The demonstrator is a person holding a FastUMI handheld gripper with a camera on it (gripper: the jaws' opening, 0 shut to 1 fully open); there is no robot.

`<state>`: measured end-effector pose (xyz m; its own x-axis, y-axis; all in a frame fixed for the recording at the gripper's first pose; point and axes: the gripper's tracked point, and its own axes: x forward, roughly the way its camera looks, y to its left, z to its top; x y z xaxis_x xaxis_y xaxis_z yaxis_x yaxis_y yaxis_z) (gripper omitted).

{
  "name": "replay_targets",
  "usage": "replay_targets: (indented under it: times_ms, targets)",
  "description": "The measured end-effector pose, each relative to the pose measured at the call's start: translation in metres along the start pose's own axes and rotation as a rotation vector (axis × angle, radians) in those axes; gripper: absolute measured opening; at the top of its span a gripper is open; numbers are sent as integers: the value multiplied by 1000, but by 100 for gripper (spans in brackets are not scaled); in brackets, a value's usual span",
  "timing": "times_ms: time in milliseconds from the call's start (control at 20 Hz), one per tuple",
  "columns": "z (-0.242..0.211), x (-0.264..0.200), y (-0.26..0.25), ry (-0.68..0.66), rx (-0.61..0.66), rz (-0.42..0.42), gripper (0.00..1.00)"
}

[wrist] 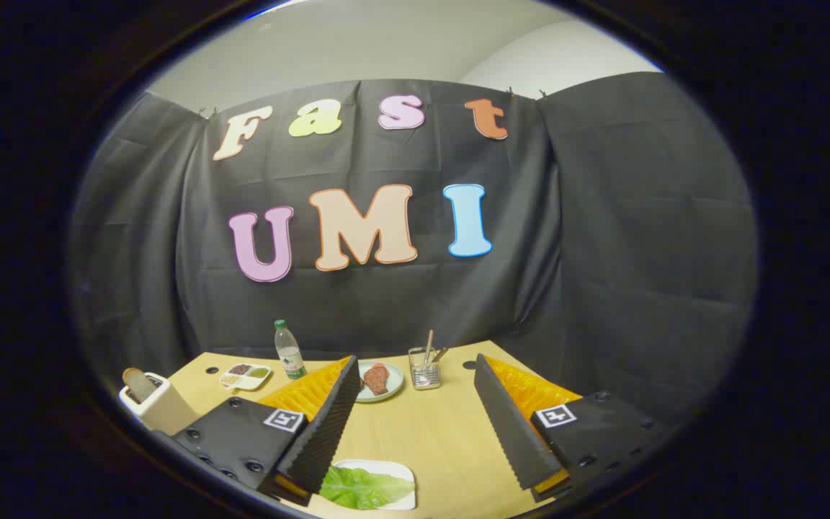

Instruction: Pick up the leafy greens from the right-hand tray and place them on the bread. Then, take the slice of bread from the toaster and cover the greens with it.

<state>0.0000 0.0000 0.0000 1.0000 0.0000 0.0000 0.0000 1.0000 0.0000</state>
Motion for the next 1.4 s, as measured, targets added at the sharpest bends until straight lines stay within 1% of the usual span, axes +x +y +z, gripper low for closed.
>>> replay_targets:
  times_ms: [300, 650, 750, 950, 1250, 1400]
  targets:
    - [-6, -2, -4, 20, 11, 14, 100]
    - [-17, -3, 10, 48, -23, 54, 100]
    - [-25, -4, 16, 68, -12, 71, 100]
    - [-64, -3, 29, 187, 66, 112, 100]
    - [-132, -11, 33, 415, 273, 108, 100]
    - [-169, -17, 32, 525, 330, 90, 100]
